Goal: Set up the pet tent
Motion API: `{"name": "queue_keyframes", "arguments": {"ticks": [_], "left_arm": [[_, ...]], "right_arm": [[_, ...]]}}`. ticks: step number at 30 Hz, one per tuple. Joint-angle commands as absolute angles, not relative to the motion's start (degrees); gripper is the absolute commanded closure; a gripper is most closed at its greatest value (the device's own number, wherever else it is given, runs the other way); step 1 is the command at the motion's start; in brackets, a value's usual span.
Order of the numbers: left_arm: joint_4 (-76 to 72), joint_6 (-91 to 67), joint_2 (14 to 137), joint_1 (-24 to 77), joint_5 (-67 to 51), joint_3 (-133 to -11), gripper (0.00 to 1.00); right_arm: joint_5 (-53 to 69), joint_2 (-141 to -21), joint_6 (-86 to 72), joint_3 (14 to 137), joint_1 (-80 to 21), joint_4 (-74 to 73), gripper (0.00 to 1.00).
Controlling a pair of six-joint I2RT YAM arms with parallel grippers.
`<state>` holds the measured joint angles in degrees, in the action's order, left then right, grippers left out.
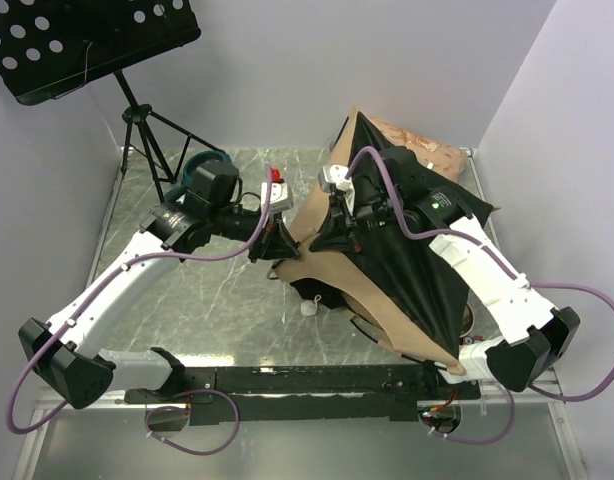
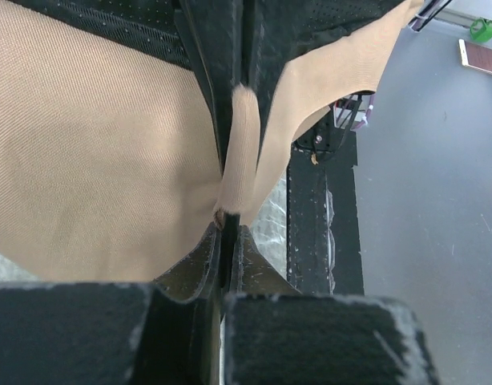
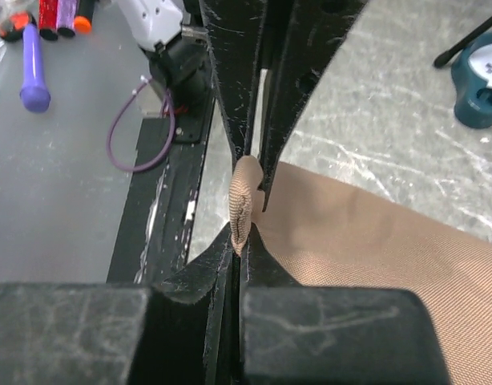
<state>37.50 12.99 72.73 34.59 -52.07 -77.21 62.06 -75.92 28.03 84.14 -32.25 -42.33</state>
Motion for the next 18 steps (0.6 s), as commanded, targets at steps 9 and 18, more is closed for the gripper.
{"name": "queue_keyframes", "arguments": {"ticks": [9, 18], "left_arm": [[38.76, 7.30, 74.01, 34.19, -49.57, -80.68, 0.99], [20.06, -6.48, 62.85, 19.00, -47.30, -78.31, 0.00]], "right_arm": [[57.66, -75.06, 33.32, 84.46, -36.21, -47.30, 1.00], [55.63, -72.43, 18.21, 87.01, -28.92, -25.43, 1.00]]}}
